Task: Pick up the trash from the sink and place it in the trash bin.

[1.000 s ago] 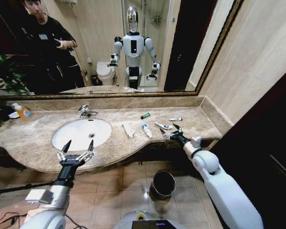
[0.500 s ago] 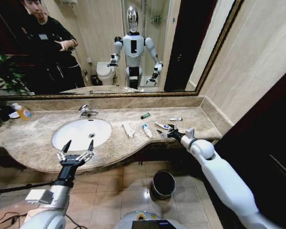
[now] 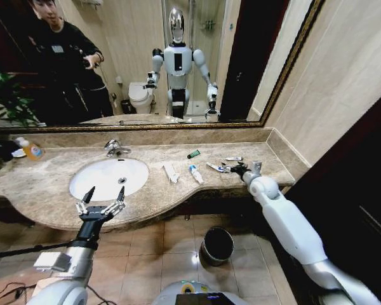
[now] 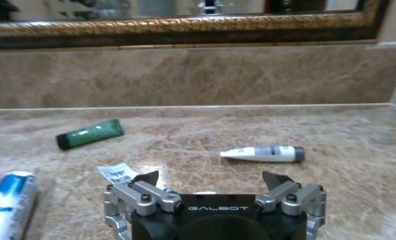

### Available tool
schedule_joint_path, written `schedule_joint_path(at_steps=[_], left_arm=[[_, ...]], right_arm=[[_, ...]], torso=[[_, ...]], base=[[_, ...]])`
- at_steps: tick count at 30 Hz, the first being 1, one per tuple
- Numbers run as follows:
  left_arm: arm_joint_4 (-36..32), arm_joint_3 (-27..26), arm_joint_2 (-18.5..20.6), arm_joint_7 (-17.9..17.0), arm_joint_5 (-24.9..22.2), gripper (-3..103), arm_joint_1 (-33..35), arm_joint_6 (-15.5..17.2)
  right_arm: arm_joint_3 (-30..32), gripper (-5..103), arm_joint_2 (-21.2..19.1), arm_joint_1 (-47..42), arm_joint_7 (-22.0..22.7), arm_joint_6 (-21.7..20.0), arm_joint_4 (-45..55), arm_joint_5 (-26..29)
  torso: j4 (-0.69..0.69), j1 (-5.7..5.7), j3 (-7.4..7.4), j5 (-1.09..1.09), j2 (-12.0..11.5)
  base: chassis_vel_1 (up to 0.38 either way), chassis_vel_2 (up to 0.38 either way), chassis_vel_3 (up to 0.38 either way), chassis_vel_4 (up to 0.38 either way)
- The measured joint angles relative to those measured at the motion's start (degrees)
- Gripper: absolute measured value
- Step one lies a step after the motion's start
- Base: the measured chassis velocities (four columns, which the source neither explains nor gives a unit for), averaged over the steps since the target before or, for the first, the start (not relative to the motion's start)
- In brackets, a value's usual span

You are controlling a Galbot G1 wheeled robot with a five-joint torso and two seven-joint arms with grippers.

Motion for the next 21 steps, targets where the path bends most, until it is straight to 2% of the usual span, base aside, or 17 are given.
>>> schedule_joint_path(at_steps=[1,4,8,12,21], left_arm=[[0.00,0.00,0.00,0.00,0.00,100,0.00,0.00],[0.00,0.00,0.00,0.00,0.00,100,0.00,0.00],[0.00,0.00,0.00,0.00,0.00,100,0.00,0.00],[0.00,0.00,0.00,0.00,0.00,100,0.01,0.00],[0.00,0.00,0.00,0.00,0.00,100,0.00,0.00]], right_arm=[[0.00,100,0.00,0.00,0.00,0.00,0.00,0.00],[-1.74,100,1.58,-0.12,6.60,1.18,0.26,-1.17],[-2.35,100,2.82,-0.18,9.97,1.72,-0.15,-1.96],[-2.49,100,3.48,-0.48,11.50,1.84,-0.06,-1.90],[-2.48,100,4.93,-1.64,11.13,2.70,0.38,-2.78]], torso=[[0.00,0.00,0.00,0.00,0.00],[0.00,0.00,0.00,0.00,0.00],[0.00,0.00,0.00,0.00,0.00],[0.00,0.00,0.00,-0.01,0.00],[0.00,0.00,0.00,0.00,0.00]], base=[[0.000,0.000,0.000,0.000],[0.000,0.000,0.000,0.000],[0.000,0.000,0.000,0.000],[0.000,0.000,0.000,0.000],[0.000,0.000,0.000,0.000]])
